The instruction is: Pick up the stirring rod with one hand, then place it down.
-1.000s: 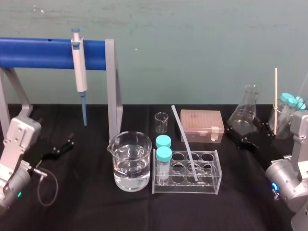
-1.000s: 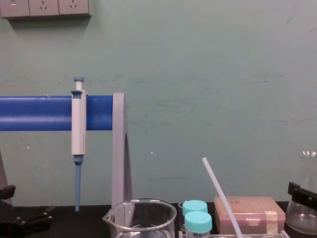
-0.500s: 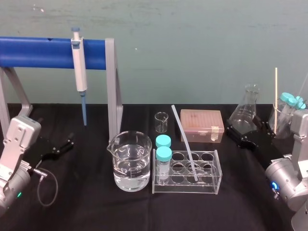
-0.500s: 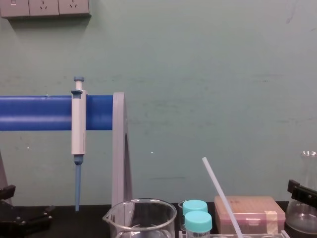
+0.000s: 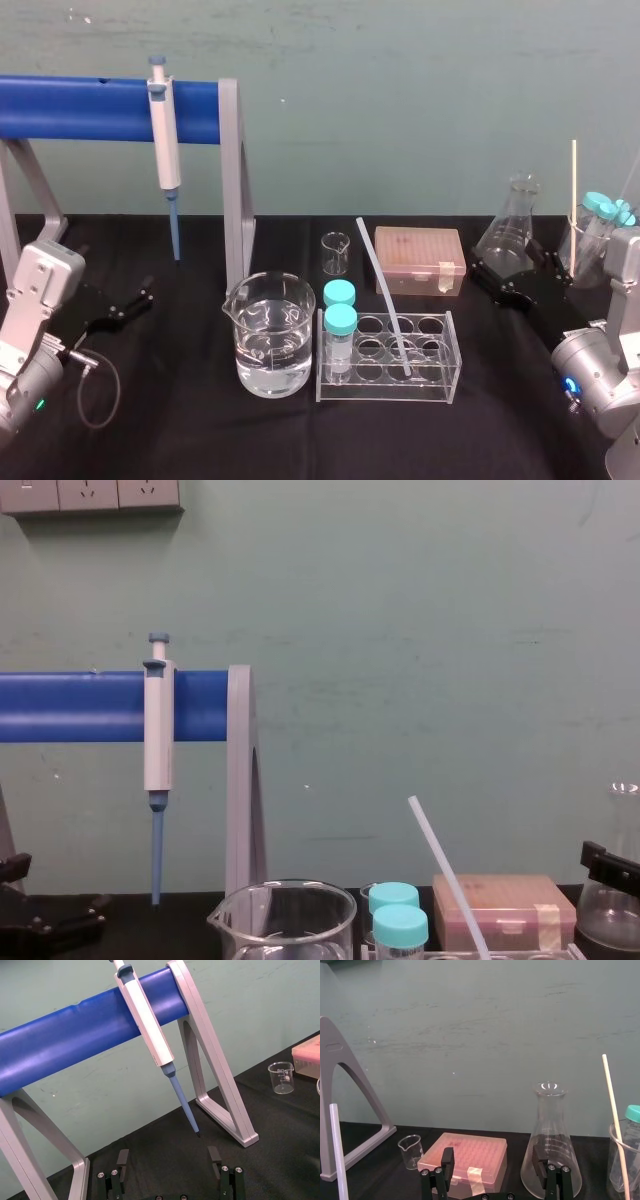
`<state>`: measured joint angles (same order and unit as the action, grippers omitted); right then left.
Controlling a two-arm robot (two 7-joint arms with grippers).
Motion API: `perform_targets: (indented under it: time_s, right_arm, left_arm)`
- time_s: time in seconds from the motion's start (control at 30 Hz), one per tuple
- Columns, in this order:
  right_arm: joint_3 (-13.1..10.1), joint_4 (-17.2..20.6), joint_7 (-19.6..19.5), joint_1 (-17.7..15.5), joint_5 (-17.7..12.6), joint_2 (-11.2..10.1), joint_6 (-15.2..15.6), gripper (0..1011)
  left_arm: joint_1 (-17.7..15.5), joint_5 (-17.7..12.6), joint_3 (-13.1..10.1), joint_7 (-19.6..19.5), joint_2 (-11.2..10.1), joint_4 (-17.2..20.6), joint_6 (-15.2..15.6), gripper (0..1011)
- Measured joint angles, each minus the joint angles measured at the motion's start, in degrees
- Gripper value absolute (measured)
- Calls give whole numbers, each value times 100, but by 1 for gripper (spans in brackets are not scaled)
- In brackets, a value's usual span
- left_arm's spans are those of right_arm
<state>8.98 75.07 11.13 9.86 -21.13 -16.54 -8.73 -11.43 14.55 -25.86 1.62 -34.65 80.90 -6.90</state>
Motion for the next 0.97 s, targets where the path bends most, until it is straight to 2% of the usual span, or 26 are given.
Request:
perform_targets:
  time_s: [0.97]
  right_arm:
    - [0, 1, 1, 0, -3, 0, 1, 1003]
  left_arm:
    - [0, 0, 0, 0, 0, 0, 0, 1000]
